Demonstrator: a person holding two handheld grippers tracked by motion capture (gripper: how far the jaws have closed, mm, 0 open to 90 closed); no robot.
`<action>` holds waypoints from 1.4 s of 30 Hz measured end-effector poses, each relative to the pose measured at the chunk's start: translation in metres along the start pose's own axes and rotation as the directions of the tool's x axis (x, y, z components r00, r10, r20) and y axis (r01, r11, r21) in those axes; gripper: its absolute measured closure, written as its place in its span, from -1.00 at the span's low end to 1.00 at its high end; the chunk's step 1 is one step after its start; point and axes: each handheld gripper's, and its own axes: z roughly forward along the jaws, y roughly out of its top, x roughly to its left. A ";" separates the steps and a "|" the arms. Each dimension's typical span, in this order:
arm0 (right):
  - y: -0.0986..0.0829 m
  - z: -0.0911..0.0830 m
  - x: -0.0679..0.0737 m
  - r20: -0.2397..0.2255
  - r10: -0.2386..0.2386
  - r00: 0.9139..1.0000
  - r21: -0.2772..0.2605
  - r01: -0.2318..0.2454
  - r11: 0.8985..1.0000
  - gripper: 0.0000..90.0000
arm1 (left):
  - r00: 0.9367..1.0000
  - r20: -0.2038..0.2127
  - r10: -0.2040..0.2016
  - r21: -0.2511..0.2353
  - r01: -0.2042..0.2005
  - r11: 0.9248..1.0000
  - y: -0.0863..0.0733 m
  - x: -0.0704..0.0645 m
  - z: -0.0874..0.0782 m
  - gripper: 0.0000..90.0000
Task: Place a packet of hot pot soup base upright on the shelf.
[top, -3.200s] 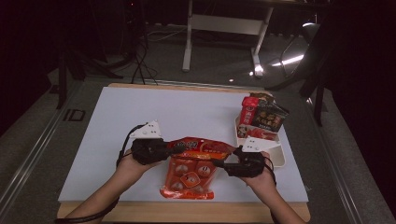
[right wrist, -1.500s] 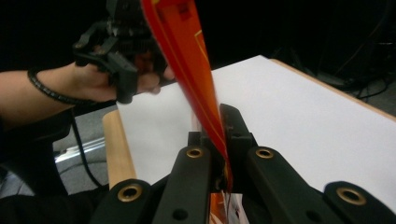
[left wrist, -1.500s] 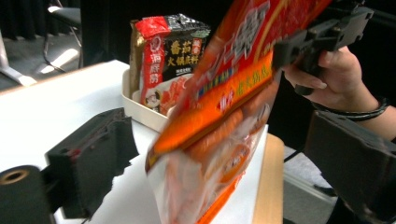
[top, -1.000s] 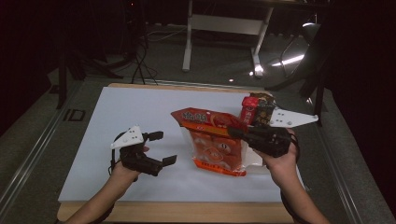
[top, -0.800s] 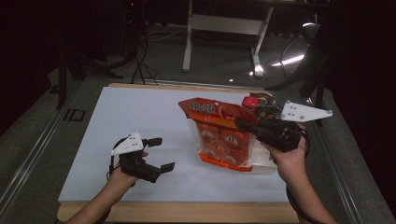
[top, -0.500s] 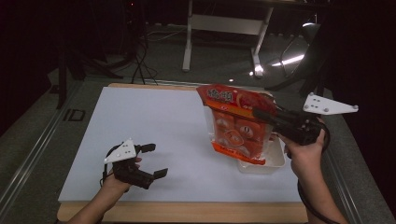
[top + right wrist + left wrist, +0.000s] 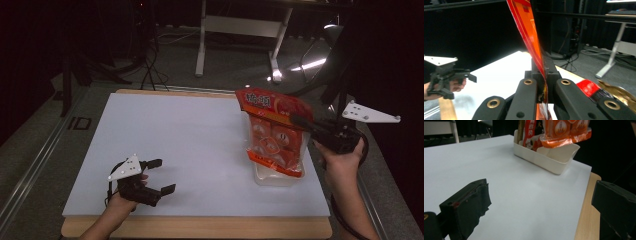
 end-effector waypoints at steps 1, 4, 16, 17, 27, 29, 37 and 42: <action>-0.002 -0.001 -0.002 0.004 0.004 1.000 0.001 -0.004 1.000 1.00 | 1.000 0.000 -0.001 -0.004 0.001 1.000 -0.001 0.001 0.000 -0.96; -0.008 -0.001 -0.007 0.027 0.007 1.000 0.008 -0.007 1.000 1.00 | 1.000 -0.007 -0.014 -0.004 0.014 1.000 -0.002 0.002 0.001 -0.96; -0.034 0.007 -0.022 0.067 0.037 0.997 0.047 -0.040 0.998 1.00 | 0.999 -0.010 -0.033 -0.004 0.033 0.999 -0.007 0.006 0.001 -0.96; -0.036 0.008 -0.024 0.060 0.048 0.997 0.049 -0.051 0.998 1.00 | 0.999 -0.010 -0.034 0.000 0.034 0.999 -0.007 0.006 0.001 -0.96; -0.055 0.009 -0.032 0.049 0.112 0.993 0.041 -0.114 0.993 1.00 | 0.999 -0.014 -0.040 0.010 0.040 0.999 -0.009 0.009 0.003 -0.96; -0.061 0.010 -0.034 0.060 0.127 0.990 0.049 -0.130 0.990 1.00 | 0.999 -0.011 -0.036 0.016 0.036 0.999 -0.010 0.009 0.004 -0.96; -0.083 0.008 -0.042 0.053 0.193 0.980 0.033 -0.194 0.980 1.00 | 0.999 -0.010 -0.036 0.024 0.036 0.999 -0.011 0.009 0.005 -0.96; -0.099 0.000 -0.048 0.056 0.240 0.969 0.035 -0.242 0.970 1.00 | 0.999 -0.005 -0.032 0.028 0.032 0.999 -0.011 0.009 0.006 -0.96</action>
